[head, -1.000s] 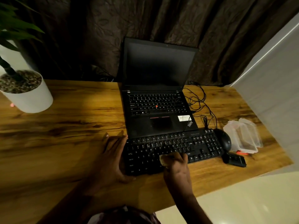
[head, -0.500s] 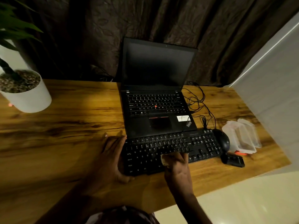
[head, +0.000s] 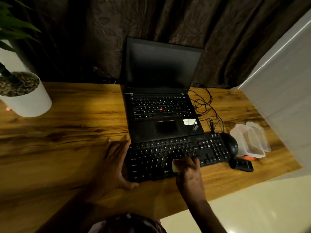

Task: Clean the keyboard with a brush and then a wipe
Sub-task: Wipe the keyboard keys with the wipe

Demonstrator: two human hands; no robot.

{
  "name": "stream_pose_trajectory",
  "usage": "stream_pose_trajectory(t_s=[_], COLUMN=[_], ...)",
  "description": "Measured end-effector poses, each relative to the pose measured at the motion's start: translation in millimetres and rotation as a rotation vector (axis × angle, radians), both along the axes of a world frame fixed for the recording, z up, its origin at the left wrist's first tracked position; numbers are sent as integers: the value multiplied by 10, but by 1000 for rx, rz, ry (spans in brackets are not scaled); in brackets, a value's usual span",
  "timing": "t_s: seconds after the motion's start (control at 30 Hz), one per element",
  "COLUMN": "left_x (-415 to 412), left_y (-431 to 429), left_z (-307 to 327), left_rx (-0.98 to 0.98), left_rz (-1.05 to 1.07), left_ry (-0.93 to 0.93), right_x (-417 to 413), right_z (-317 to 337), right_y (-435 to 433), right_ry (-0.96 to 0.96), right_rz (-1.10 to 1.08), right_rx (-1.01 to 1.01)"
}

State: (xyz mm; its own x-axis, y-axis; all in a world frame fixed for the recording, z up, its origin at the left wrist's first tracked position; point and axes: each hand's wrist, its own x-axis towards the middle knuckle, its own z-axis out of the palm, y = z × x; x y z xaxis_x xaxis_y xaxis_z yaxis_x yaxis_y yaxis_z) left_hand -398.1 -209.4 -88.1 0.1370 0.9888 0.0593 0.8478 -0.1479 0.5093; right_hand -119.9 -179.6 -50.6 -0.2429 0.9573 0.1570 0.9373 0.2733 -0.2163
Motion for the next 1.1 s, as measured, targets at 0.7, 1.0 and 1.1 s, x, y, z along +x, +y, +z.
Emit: stream_pose_trajectory(t_s=[0.7, 1.0, 1.1], left_x=[-15, 1, 13], left_y=[1, -7, -19], left_z=[-65, -45, -21], left_rx=[-35, -20, -33], left_rz=[14, 13, 26], left_ry=[10, -3, -39], right_x=[640, 768, 800], right_z=[-2, 38, 43], right_y=[365, 357, 413], right_ry=[-17, -12, -60], right_rz=[-141, -99, -136], right_rx=[38, 63, 4])
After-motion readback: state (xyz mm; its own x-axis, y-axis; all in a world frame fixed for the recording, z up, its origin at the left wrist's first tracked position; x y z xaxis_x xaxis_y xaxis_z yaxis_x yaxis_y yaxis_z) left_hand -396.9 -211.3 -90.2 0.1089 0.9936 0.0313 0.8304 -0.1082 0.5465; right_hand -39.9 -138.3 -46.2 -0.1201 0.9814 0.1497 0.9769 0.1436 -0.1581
